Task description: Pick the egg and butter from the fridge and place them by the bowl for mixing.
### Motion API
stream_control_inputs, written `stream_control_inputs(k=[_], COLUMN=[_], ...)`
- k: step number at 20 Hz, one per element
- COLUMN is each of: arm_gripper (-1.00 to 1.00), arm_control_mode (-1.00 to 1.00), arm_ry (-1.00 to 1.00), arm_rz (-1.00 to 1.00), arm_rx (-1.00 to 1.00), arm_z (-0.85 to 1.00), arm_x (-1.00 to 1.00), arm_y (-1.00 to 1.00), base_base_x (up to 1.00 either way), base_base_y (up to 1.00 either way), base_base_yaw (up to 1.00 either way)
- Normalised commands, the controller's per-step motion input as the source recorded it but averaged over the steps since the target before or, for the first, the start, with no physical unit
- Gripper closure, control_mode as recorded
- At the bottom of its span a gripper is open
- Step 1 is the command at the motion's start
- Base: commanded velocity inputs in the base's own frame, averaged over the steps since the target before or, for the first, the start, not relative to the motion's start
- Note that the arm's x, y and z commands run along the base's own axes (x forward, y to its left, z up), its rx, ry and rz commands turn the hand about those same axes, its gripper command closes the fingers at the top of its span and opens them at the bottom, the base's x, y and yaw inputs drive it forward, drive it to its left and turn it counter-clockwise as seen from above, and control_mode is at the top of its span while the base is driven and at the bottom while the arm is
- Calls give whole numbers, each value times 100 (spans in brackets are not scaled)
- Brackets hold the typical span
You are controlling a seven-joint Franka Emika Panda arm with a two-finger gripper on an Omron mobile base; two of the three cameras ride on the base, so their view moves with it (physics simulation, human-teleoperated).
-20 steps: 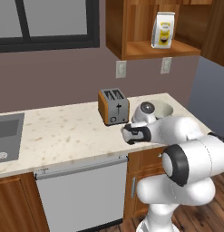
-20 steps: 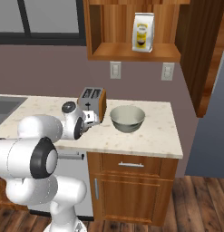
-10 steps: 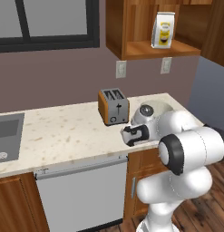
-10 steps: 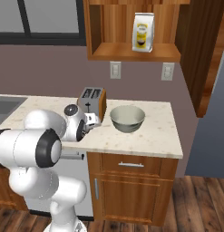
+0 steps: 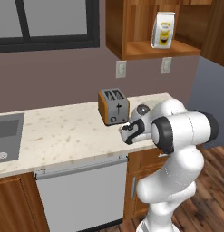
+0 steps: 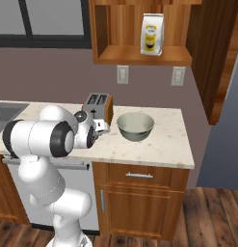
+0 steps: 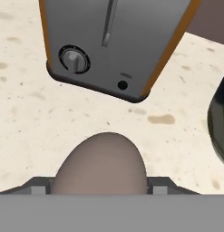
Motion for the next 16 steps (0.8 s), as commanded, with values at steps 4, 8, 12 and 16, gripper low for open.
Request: stream_control_inputs(k=[4, 8, 12, 16], arm_gripper=[-100, -100, -100, -100], arm_control_mode=[-100, -100, -100, -100], arm_ry=[0, 0, 2, 8], arm_rz=[0, -4, -3, 0], arm_rx=[0, 0, 0, 0], arm_z=[0, 6, 89, 100], arm_x=[0, 0, 0, -55], arm_y=[0, 7, 35, 19], base_base_x=[0, 0, 0, 0], base_base_y=[0, 0, 0, 0], base_base_yaw=[0, 0, 0, 0])
